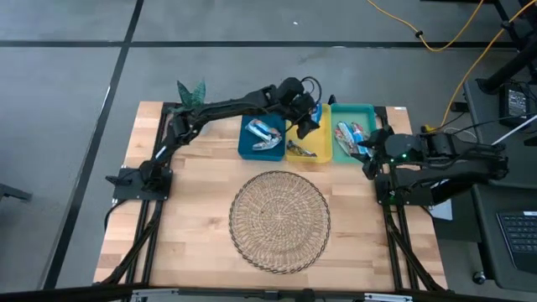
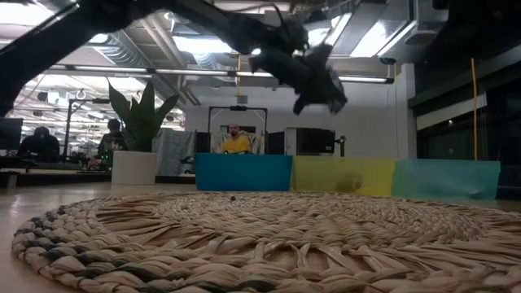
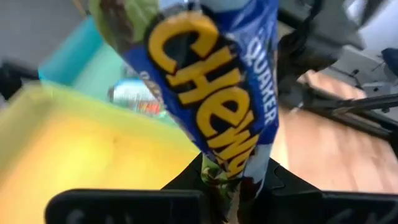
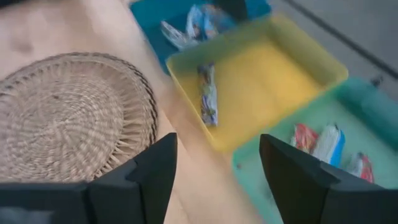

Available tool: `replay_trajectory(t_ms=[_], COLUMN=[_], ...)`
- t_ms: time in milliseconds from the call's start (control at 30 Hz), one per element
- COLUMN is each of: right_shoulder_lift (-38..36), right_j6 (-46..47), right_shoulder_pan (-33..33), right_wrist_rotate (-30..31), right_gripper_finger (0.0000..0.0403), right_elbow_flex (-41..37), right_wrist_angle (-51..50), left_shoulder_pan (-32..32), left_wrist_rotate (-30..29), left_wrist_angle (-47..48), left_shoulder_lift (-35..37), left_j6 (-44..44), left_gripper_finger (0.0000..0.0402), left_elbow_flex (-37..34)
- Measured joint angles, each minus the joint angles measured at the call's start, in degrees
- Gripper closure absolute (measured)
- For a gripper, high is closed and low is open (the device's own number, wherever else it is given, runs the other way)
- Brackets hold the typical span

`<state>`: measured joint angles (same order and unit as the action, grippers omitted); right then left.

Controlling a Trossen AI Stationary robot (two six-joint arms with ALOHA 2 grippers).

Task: Pick and place Granola Bars by type
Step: Put the blue granola bar into the yellow bin, then return to Home Position

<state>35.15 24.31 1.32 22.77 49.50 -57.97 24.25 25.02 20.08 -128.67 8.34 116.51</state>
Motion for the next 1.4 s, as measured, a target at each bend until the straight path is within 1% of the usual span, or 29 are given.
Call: replay_trajectory(t_ms=[133,267,400,467,567,667,733,867,1033,1133,1200,1267,1400], right_shoulder_lift=[-4.74,-10.56,-16.12,-18.82,-21.87,-24.01,-25.05,-26.50,-28.01,-28.78,-29.43,-30.05,-31.74], right_j6=[-5.46,-10.03,-12.93,-14.36,-15.73,-15.57,-15.60,-16.10,-18.83,-20.63,-21.64,-21.98,-23.46], right_shoulder_pan=[0.00,0.00,0.00,-0.02,-0.02,-0.02,-0.02,-0.02,-0.02,-0.02,-0.02,-0.02,-0.02], right_wrist_rotate=[-0.08,-0.13,-0.57,-1.81,-3.03,-3.08,-3.48,-4.48,-4.52,-4.70,-4.92,-4.92,-4.99], right_gripper_finger=[0.0173,0.0173,0.0173,0.0173,0.0173,0.0173,0.0173,0.0173,0.0173,0.0173,0.0173,0.0173,0.0173], right_elbow_flex=[-2.58,-5.56,-8.18,-9.44,-10.84,-11.51,-11.63,-11.66,-11.66,-11.66,-11.66,-11.67,-12.79], right_wrist_angle=[4.39,9.03,14.40,17.06,18.95,19.07,19.03,19.07,19.15,19.18,19.14,19.19,20.65], left_shoulder_pan=[0.39,0.66,0.66,0.66,0.66,0.65,0.64,0.60,0.02,-0.42,-0.52,-0.81,-1.39], left_wrist_rotate=[-0.16,-0.36,-0.56,-0.84,-1.34,-3.52,-3.94,-3.94,-3.17,-2.99,-1.98,-1.11,0.60], left_wrist_angle=[3.77,5.34,6.88,7.21,7.69,7.41,7.71,8.29,9.16,9.82,11.57,11.17,11.45], left_shoulder_lift=[-4.02,-6.94,-8.25,-8.96,-9.55,-9.36,-9.35,-9.35,-8.67,-7.66,-6.65,-5.28,-0.33], left_j6=[0.41,0.84,0.83,-0.26,-1.38,-1.49,-1.45,-0.72,-0.14,-0.12,-0.10,-0.09,-0.61], left_gripper_finger=[0.0371,0.0371,0.0371,0.0369,0.0361,0.0343,0.0326,0.0285,0.0232,0.0207,0.0193,0.0183,0.0173], left_elbow_flex=[2.93,3.43,3.43,3.45,3.34,3.40,3.40,3.40,3.45,5.04,6.10,6.55,6.55])
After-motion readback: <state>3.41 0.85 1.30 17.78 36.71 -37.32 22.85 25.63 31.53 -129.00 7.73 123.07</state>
